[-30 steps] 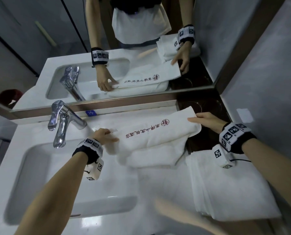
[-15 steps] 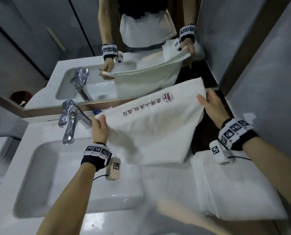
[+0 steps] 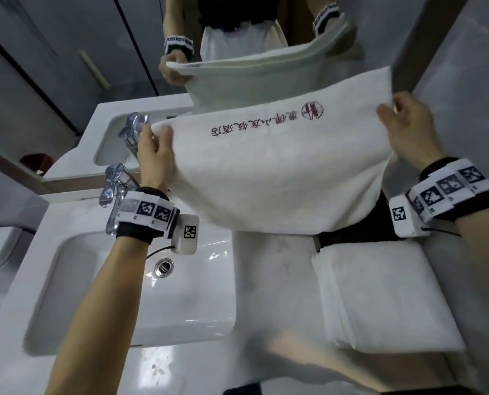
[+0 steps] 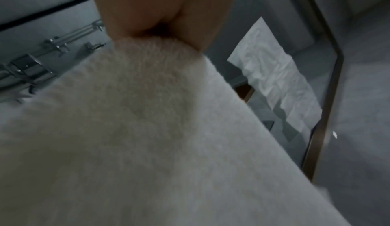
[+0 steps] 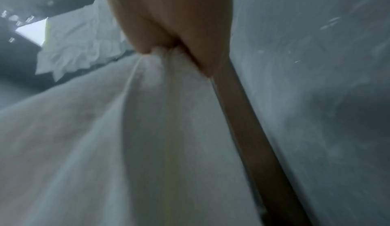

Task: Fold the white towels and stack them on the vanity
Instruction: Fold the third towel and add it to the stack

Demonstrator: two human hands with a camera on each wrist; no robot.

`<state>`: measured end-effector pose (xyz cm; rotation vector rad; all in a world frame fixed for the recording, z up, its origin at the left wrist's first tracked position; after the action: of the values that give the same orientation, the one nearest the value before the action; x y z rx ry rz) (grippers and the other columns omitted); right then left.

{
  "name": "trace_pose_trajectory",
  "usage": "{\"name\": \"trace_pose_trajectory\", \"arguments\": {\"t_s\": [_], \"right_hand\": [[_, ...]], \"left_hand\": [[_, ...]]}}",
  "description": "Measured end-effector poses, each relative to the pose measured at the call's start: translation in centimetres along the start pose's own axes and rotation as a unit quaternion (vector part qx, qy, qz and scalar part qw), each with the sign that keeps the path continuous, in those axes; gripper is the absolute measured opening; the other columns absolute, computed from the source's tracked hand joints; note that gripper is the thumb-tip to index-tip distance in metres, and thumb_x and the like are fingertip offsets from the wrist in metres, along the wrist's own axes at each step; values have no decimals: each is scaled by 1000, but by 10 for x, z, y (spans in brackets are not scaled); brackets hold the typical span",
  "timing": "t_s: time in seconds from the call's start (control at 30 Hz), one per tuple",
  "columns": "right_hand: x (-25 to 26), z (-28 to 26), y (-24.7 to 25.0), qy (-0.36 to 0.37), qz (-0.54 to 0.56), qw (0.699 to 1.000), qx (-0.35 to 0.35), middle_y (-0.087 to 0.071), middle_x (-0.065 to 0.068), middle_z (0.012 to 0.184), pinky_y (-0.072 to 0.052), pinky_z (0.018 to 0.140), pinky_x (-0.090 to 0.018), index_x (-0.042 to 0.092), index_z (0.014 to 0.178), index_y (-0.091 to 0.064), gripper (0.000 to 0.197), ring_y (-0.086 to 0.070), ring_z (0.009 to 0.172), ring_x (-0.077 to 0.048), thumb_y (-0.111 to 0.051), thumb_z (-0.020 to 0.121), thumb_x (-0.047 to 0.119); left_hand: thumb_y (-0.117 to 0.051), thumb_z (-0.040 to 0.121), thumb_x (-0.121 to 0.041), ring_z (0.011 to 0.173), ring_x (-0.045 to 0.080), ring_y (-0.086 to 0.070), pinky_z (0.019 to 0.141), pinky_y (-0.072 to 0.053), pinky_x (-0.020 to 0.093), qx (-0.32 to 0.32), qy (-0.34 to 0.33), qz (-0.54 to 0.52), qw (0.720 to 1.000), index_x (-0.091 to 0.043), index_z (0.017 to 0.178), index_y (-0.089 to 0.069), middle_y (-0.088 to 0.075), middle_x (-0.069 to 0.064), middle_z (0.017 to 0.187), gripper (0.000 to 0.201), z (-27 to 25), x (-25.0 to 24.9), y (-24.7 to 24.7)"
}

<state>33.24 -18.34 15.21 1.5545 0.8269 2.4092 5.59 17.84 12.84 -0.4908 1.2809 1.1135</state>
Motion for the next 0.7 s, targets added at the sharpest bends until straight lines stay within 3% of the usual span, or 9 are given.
{"name": "trace_pose_trajectory", "arguments": {"t_s": [0.1,0.13,0.23,0.3,0.37,0.47,0.53,0.63,0.7], "right_hand": [[-22,-1,2,-93,25,993,69,-59,-6,101,-43,69,-11,6,113,-62,29,-54,90,-17,-54,95,26],[-29,-2,0,-123,36,988,90,-60,-7,103,-45,69,-13,4,114,-63,29,-56,89,-18,-53,95,25],[-54,-7,-11,-175,12,975,134,-60,-13,104,-44,51,-6,-3,114,-61,30,-56,80,-15,-50,97,19],[-72,-5,-22,-187,-33,969,157,-61,-18,111,-44,64,-15,-4,115,-60,30,-56,93,-21,-46,98,16],[-90,-3,-37,-196,-88,959,183,-58,-22,123,-38,80,-27,-3,119,-57,30,-55,107,-30,-43,97,12],[-109,-2,-64,-217,-136,942,215,-50,-22,134,-38,93,-35,-2,128,-49,35,-48,121,-36,-40,94,5],[-120,0,-77,-234,-155,935,215,-50,-23,134,-39,100,-41,-2,129,-47,37,-47,121,-39,-40,93,4],[-137,1,-87,-273,-174,920,220,-55,-28,125,-41,92,-37,-11,117,-53,31,-53,114,-41,-40,92,2],[-148,-2,-90,-297,-186,909,226,-55,-31,123,-41,89,-35,-16,113,-53,29,-53,113,-41,-42,92,1]], "left_hand": [[-51,95,-27,72,13,-53,68,-46,28,68,137,-76,985,-21,89,-57,-58,-1,81,10,-2,22,-16],[-50,95,-27,70,11,-54,66,-47,26,87,172,-78,978,-19,90,-57,-59,-2,81,11,-4,31,-23],[-46,97,-17,70,11,-55,63,-48,23,129,248,-52,959,-11,98,-56,-58,1,82,12,-11,60,-46],[-41,96,-9,71,13,-52,59,-47,21,143,278,-37,949,-10,84,-53,-53,2,76,17,-16,81,-60],[-37,96,-6,69,15,-48,58,-43,25,158,288,-6,944,-16,75,-47,-47,3,73,25,-19,100,-74],[-40,95,-5,63,18,-44,59,-38,30,142,275,36,950,-17,68,-40,-45,6,70,29,-17,119,-89],[-45,94,-10,75,23,-50,68,-42,35,122,262,96,953,-15,68,-41,-50,14,79,27,-12,128,-94],[-48,94,-19,100,34,-59,82,-44,38,117,248,193,942,-3,89,-55,-60,24,99,17,-9,139,-103],[-48,93,-23,102,38,-59,76,-41,35,124,260,221,932,0,94,-59,-63,26,102,25,-12,149,-108]]}}
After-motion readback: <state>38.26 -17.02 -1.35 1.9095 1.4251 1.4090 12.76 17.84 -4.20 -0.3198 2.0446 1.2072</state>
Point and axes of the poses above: each hand's wrist, its own z-axis towards the middle knuckle, its own y-axis out of the back of the hand, x = y × z, the point moved 8 cm from there along z, towards the middle knuckle
